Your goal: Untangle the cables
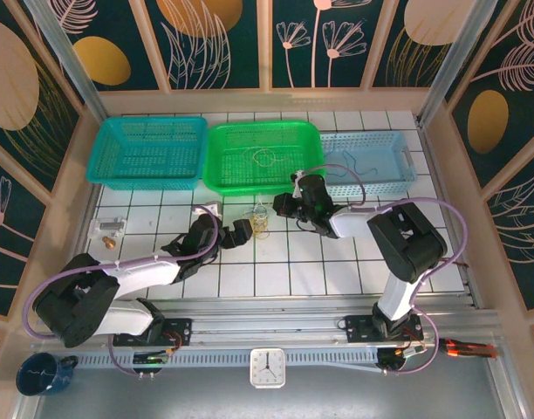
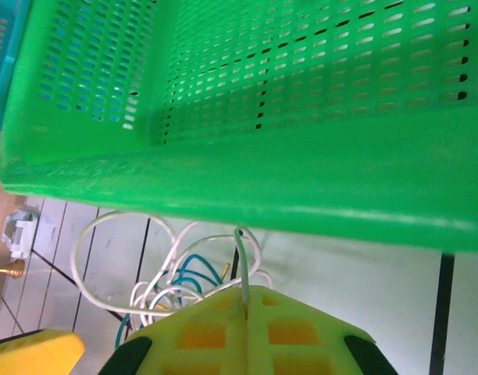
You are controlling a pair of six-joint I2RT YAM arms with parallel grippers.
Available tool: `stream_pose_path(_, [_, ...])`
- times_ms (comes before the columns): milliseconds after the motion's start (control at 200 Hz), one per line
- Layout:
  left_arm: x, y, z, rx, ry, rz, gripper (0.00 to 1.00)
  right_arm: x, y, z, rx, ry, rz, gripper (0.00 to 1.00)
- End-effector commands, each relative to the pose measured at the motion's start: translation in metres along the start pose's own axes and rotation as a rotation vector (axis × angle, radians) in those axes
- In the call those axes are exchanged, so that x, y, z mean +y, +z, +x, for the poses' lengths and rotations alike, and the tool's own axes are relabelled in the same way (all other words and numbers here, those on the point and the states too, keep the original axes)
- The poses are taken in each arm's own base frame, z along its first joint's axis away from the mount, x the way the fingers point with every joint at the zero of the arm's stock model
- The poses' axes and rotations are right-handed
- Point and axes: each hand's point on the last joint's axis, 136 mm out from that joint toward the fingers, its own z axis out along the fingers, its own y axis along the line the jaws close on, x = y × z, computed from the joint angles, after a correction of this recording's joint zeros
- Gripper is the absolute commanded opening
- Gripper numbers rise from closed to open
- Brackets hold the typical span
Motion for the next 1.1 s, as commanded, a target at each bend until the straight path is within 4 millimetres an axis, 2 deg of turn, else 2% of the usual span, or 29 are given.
stream_pose_path(0, [-0.003,-0.001,0.0,-0.01,-0.005,0.023,0.99,0.023,-0.02,-0.009,-0.031,-0.014,-0.047,0.0])
stream_pose_path(170, [-0.001,0.003,0.003,-0.006,-0.004,0.028,0.99,0.04,-0.036,-0.004,-0.019,-0.05,-0.042,0.0])
stream_pose_path(415, [-0.01,0.008,0.005,0.015,0.074,0.059,0.99,0.068,-0.054,0.002,-0.009,-0.113,-0.042,0.0])
stream_pose_path(570, [-0.021,0.01,0.004,0.024,0.124,0.102,0.99,0.091,-0.064,-0.002,-0.024,-0.144,-0.067,0.0])
stream_pose_path(806, [-0.05,0.012,0.003,0.034,0.16,0.237,0.99,0.127,-0.08,-0.013,-0.063,-0.194,-0.113,0.0])
stream_pose_path(1096, [-0.067,0.019,-0.007,0.015,0.185,0.279,0.99,0.141,-0.083,-0.011,-0.065,-0.2,-0.135,0.0])
